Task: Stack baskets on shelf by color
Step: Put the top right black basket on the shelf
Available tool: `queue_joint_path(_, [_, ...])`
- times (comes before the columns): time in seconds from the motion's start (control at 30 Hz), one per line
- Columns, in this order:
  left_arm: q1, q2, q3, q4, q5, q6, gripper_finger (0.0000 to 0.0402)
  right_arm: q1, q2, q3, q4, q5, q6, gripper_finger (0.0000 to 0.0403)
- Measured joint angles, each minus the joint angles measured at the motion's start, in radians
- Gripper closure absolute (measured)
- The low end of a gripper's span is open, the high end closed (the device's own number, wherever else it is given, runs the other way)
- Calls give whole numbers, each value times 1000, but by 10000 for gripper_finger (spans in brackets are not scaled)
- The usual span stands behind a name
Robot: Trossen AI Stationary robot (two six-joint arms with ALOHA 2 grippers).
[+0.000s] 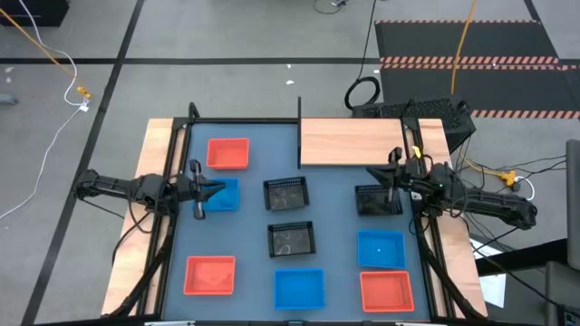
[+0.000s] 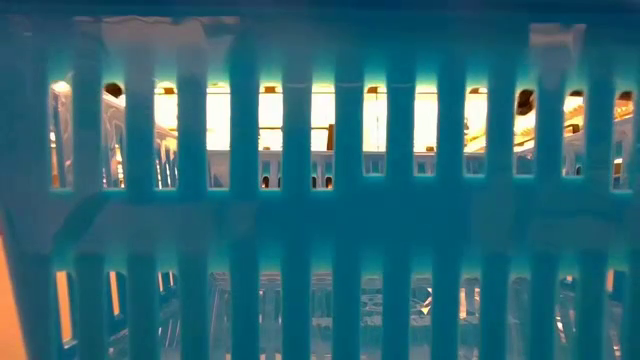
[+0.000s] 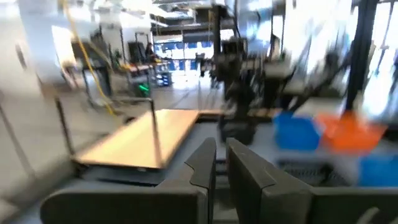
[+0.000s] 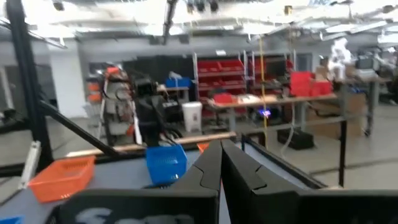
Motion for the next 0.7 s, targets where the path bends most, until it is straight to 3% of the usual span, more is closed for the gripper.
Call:
queue_joint_path(0.07, [0, 0, 0, 23, -1, -109, 360, 0, 43, 0, 44, 23, 0, 403])
queue_joint_path(0.13, [1, 0, 0, 61, -1, -113, 360, -1, 84, 0, 102, 28, 0, 403])
queue_joint_path(0.43, [3, 0, 0, 142, -29, 100, 360, -2, 279, 23, 311, 181, -20, 403])
queue_joint_path(0.53, [16, 0, 0, 169, -116, 185, 360, -2, 342, 23, 367, 204, -22, 403])
queue_joint_path(0.7, [81, 0, 0, 198, -125, 383, 360, -2, 412, 23, 428, 199, -76, 403])
